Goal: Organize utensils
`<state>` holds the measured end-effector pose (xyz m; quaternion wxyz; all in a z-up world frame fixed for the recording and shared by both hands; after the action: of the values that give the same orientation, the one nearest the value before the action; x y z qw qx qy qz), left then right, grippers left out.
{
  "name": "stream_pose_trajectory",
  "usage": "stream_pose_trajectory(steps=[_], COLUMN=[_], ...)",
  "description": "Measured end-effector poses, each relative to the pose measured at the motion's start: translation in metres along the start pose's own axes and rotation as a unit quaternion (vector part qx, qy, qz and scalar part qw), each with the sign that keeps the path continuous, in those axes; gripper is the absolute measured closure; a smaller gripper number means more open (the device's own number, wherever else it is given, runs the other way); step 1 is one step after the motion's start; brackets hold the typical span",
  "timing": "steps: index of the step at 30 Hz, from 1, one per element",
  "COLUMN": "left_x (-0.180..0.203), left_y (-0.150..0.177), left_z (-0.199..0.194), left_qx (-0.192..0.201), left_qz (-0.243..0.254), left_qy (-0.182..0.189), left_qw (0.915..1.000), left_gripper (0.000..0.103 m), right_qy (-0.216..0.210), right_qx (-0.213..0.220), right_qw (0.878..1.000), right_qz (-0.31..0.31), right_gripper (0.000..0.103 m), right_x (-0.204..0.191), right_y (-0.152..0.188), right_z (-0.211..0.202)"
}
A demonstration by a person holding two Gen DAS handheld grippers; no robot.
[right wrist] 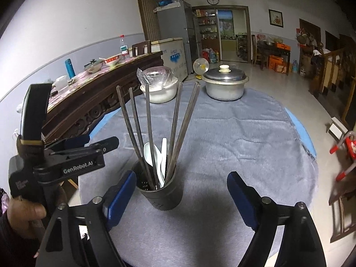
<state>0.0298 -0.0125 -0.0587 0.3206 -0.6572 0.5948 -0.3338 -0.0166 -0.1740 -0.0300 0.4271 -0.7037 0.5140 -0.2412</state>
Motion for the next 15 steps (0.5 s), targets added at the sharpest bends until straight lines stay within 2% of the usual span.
stream_pose_trajectory(steps=[4, 15], left_x=[0.003, 0.0021], left_y=[-0.007, -0.0064], left_z=[-0.0027, 0.0022], left_qx=[0.009, -0.011], left_qz=[0.011, 0.022], left_qy=[-0.002, 0.0], left_qw=[0.9999, 0.9997], left_gripper=[0.004, 0.004], right_qy=[0.0, -0.007], right_qx=[-0.002, -0.003], right_qw=[1.0, 1.0], right_qz=[-0.012, -0.027], right_gripper=[0.016, 0.016], right_x=[0.0001, -0.003], right_y=[-0.0009, -0.0021], right_z=[0.0003, 0.0002])
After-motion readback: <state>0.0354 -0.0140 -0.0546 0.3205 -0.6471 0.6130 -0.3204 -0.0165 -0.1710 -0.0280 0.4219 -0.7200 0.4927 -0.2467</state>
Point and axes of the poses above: each gripper's, at about its wrist camera, not at the fingertips, and z roughly the way its jaws point, x to its right, y to its underside, the point moved 10 cm from there along z, roughly the way its jaws point, and after that the axes turned 9 degrees about x, right-handed, at the moved point
